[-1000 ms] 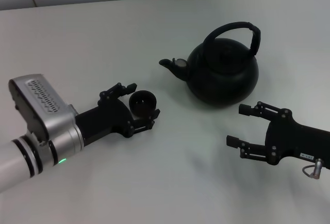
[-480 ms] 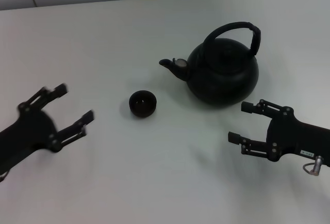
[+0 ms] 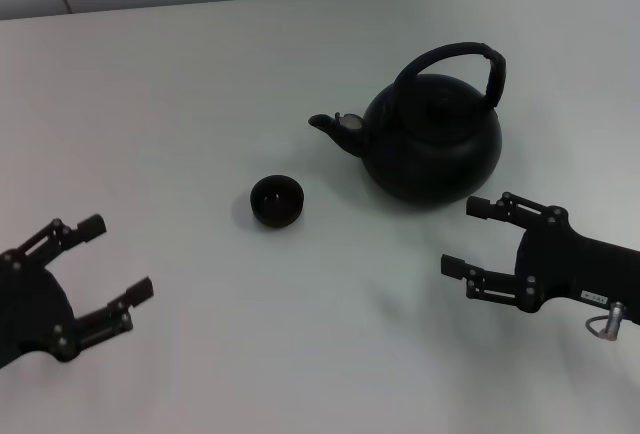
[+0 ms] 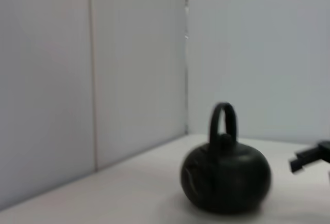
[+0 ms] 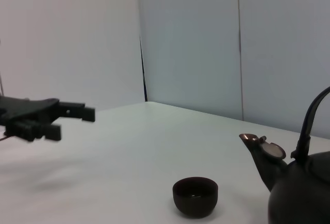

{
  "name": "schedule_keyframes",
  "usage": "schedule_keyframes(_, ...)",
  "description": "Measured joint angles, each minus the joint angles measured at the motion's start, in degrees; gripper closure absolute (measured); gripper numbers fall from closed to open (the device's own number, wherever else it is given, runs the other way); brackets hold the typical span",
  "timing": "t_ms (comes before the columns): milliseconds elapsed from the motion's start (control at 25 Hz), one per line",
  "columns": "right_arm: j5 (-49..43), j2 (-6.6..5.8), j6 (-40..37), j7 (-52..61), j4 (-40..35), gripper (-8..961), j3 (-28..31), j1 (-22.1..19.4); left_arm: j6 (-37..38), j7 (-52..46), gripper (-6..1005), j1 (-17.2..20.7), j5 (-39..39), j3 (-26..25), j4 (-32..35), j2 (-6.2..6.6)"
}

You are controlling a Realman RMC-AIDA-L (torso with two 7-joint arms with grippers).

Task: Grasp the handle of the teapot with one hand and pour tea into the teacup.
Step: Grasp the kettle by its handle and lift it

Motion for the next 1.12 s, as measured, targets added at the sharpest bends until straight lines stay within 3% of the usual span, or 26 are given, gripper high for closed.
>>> schedule_keyframes(200, 0.0, 0.00, 0.2, 0.0, 0.0, 187, 0.3, -0.3, -1.3, 0.5, 136, 0.3, 3.2, 1.2, 0.8, 1.35)
schedule_keyframes(560, 1.6, 0.25, 0.1, -3.4, 3.1, 191, 2.3, -0.7, -1.7, 0.5, 140, 0.5, 5.2, 1.1, 1.8, 0.86)
schedule_keyframes(1120, 25.6, 0.59, 2.5, -43.1, 38.0, 198, 22.8, -1.8, -2.0, 0.2, 140, 0.8, 5.1, 0.4, 1.8, 0.31)
